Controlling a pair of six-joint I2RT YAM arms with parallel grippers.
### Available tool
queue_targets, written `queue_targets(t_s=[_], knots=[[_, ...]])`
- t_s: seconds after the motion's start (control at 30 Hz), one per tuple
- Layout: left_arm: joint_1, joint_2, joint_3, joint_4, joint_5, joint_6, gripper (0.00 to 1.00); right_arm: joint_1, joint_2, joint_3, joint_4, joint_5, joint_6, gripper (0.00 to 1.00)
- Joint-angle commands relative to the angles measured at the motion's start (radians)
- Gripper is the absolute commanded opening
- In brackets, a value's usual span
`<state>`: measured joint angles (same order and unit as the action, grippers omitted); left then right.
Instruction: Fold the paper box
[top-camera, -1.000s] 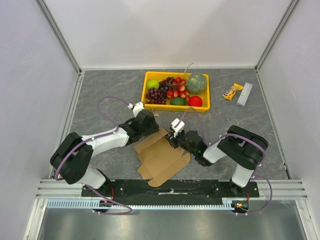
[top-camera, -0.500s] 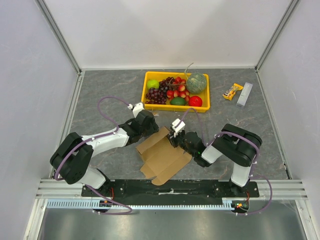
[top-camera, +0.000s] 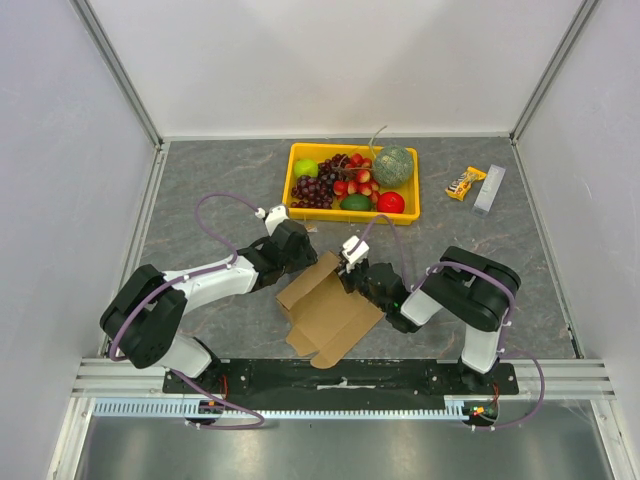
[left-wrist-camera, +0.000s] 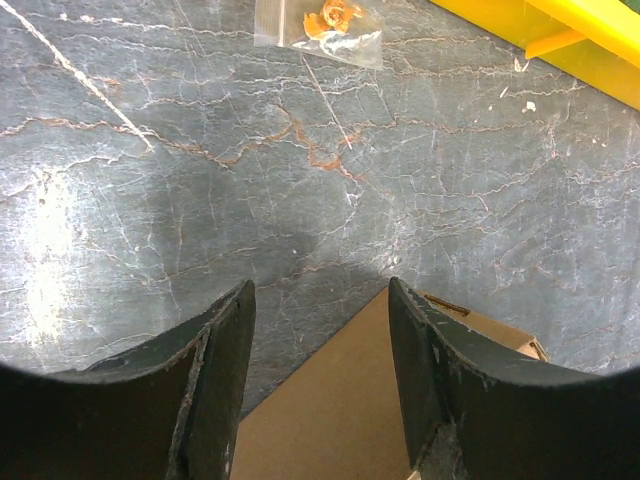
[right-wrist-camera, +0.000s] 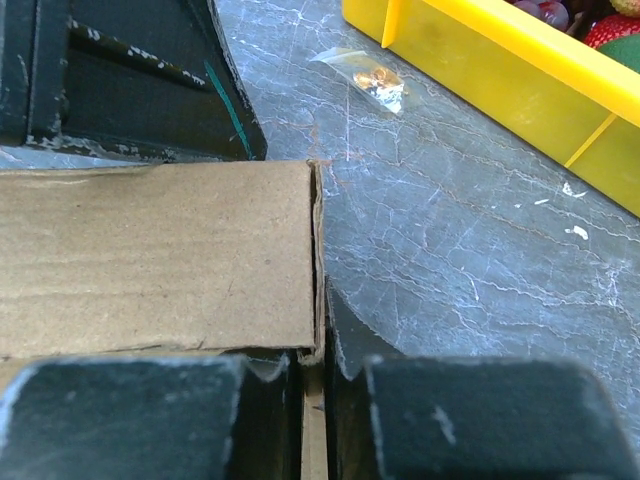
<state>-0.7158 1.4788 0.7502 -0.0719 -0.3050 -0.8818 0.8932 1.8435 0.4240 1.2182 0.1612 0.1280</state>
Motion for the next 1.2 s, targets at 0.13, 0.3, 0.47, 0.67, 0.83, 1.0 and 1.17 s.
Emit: queue_targets(t_s=[0.13,0.3,0.47,0.67,0.83,1.0,1.17], knots=[[-0.005,-0.009,-0.006,0.029,0.010,-0.005,0.62,0.006,0.008,0.036,0.073,0.018,-0.013,0.24],[-0.007,-0.011,-0.008,0.029,0.004,-0.006,0.62,0.006,-0.013,0.018,0.073,0.011,-0.021,0.42],[-0.002,-0.017,-0.008,0.023,-0.009,-0.006,0.62,0.006,-0.079,-0.017,0.026,-0.014,-0.027,0.48],[0.013,-0.046,-0.006,0.003,-0.031,-0.003,0.63,0.006,-0.223,-0.109,-0.035,-0.019,-0.005,0.55],[0.033,-0.090,-0.008,-0.032,-0.057,0.004,0.66,0.007,-0.392,-0.137,-0.204,-0.068,0.041,0.59],[0.049,-0.178,-0.021,-0.118,-0.100,-0.003,0.75,0.009,-0.669,-0.140,-0.504,-0.037,0.171,0.58],[0.050,-0.307,-0.040,-0.184,-0.128,0.009,0.80,0.010,-0.940,-0.010,-1.039,0.130,0.401,0.62]])
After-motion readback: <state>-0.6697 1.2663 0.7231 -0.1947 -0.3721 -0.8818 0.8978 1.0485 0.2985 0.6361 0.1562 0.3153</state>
